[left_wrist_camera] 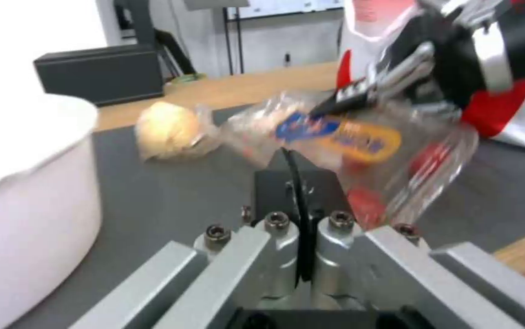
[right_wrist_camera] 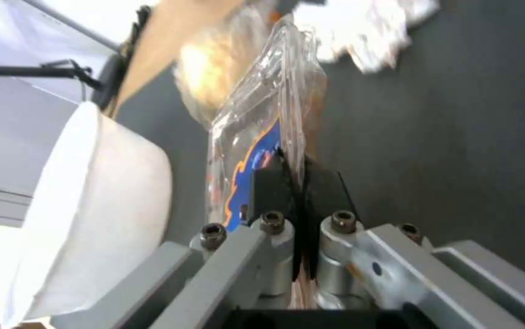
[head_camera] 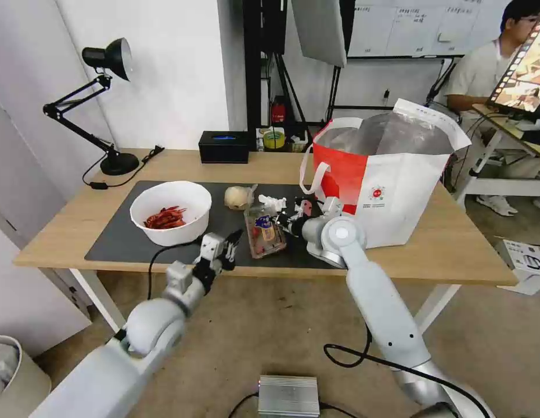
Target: Pick up the trash from the table and place it into the takeout bag.
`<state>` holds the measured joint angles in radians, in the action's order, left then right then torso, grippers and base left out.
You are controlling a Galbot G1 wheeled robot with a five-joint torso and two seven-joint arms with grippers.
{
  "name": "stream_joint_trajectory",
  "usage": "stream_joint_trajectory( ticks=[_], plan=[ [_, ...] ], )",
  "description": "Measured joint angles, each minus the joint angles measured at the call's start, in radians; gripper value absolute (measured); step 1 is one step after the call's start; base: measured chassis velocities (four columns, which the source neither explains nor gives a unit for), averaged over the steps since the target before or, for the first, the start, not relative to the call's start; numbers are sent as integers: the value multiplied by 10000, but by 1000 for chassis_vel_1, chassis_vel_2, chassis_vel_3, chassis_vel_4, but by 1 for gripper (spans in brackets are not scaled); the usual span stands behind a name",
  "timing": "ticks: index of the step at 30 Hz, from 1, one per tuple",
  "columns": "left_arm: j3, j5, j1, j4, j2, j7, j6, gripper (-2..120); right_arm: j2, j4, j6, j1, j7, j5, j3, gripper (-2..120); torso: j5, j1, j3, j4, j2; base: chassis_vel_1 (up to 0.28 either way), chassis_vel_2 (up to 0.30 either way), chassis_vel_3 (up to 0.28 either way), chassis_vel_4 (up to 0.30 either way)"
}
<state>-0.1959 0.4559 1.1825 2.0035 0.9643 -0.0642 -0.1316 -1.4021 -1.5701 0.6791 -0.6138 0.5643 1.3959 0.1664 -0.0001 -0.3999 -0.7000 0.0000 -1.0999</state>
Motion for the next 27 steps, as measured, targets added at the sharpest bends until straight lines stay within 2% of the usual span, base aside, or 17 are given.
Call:
stream_joint_trajectory(
  ticks=[4,5,6,9,10,13,14,17,21,23,24,26,27],
  plan=[
    [-256,-72,383,196,170,-60,41,0,19,-141,-13,81,-58,5,64,0,0,0,0,-1,0,0,0,0,0],
    [-372,-131,574,294,260,-106,55,5,26,-248,-18,119,-76,5,113,0,1,0,0,0,0,0,0,0,0],
    [-372,-131,574,294,260,-106,55,5,26,-248,-18,119,-76,5,113,0,1,0,0,0,0,0,0,0,0],
    [-611,-217,1004,445,523,-129,66,20,175,-651,-28,151,-161,4,179,0,1,0,0,1,0,0,0,0,0],
    [-611,-217,1004,445,523,-129,66,20,175,-651,-28,151,-161,4,179,0,1,0,0,1,0,0,0,0,0],
    [-789,-328,1401,549,825,-132,94,33,571,-1257,-140,160,-332,-14,230,0,2,0,0,0,-1,0,0,0,0],
    [-789,-328,1401,549,825,-132,94,33,571,-1257,-140,160,-332,-14,230,0,2,0,0,0,-1,0,0,0,0],
    [-1025,-468,1731,706,1040,-133,151,49,1105,-2226,-316,251,-453,-20,422,0,4,0,0,-1,-1,0,0,0,0],
    [-1115,-521,1840,738,1150,-136,166,58,1428,-2843,-480,372,-509,28,611,0,2,0,0,-1,-1,0,0,0,0],
    [-1177,-528,1900,773,1217,-143,172,70,1621,-3331,-645,640,-523,115,807,0,3,1,0,-1,-1,0,0,0,0],
    [-1177,-528,1900,773,1217,-143,172,70,1621,-3331,-645,640,-523,115,807,0,3,1,0,-1,-1,0,0,0,0],
    [-1194,-529,1927,818,1225,-155,172,82,1769,-3582,-761,912,-505,138,1006,0,2,-1,0,1,-1,0,0,0,0],
    [-1194,-529,1927,818,1225,-155,172,82,1769,-3582,-761,912,-505,138,1006,0,2,-1,0,1,-1,0,0,0,0]
  ],
)
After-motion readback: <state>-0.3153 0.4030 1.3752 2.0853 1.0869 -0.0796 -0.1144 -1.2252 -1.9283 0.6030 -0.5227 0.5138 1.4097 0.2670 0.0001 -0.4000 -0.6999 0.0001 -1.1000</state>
